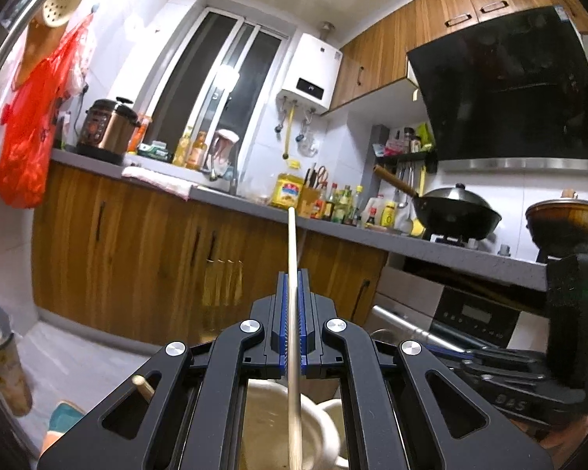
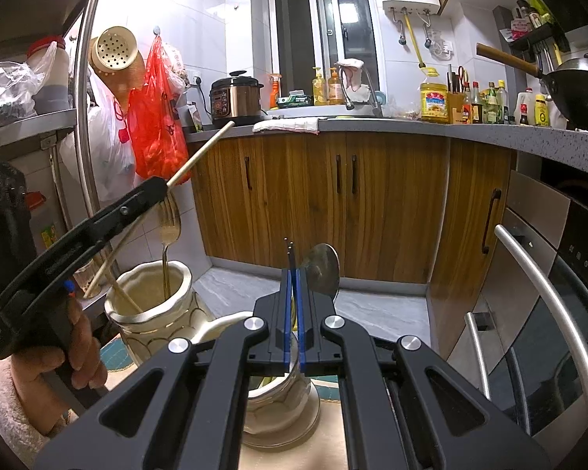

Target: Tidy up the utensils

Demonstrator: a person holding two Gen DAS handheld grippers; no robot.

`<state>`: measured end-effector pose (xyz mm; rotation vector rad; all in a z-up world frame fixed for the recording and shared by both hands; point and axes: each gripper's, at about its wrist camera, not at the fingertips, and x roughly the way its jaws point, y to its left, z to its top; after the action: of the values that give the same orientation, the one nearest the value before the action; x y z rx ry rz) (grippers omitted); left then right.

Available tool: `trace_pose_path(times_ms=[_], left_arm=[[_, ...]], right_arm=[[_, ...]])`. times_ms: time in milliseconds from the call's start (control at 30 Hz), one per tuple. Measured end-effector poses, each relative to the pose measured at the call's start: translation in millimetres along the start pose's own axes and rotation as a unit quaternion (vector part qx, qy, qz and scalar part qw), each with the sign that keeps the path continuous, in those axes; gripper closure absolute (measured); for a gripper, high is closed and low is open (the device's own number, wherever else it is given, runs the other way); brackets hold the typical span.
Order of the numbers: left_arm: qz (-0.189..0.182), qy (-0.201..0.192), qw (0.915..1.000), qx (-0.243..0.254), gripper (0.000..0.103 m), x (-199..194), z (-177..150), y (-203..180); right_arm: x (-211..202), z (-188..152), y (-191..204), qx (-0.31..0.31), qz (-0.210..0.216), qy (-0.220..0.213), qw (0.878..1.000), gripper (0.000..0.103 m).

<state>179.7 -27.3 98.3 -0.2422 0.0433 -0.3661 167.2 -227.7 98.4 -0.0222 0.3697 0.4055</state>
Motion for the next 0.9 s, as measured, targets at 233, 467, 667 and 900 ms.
trace_pose_path(times_ms=[233,467,667,900], left_arm=[[0.012,0.008,0.9995,0.027,0.098,11.3,-14.1,-5.3],[0.013,0.008,0.9990,0.041,0.098,9.2,-20.1,-7.1],[0.007,0.009,0.9994,0.033,0.098,4.8,-21.6,-6.0],[-0.021,-0.011,0.9997,0.010,0.098,-9.8,3.4,-10.1]], right_arm=[[-0.6,-0.4,-0.4,0.000,0.002,0.001,1.000,0.101],[0.7,-0.3,1.0,0.001,0.004,0.001,1.000,0.100],[0.7,0.0,2.8,0.000,0.005,0.001,1.000,0.100],[-0.5,1.4,5.2,0.003,0.007,0.000,1.000,0.100]])
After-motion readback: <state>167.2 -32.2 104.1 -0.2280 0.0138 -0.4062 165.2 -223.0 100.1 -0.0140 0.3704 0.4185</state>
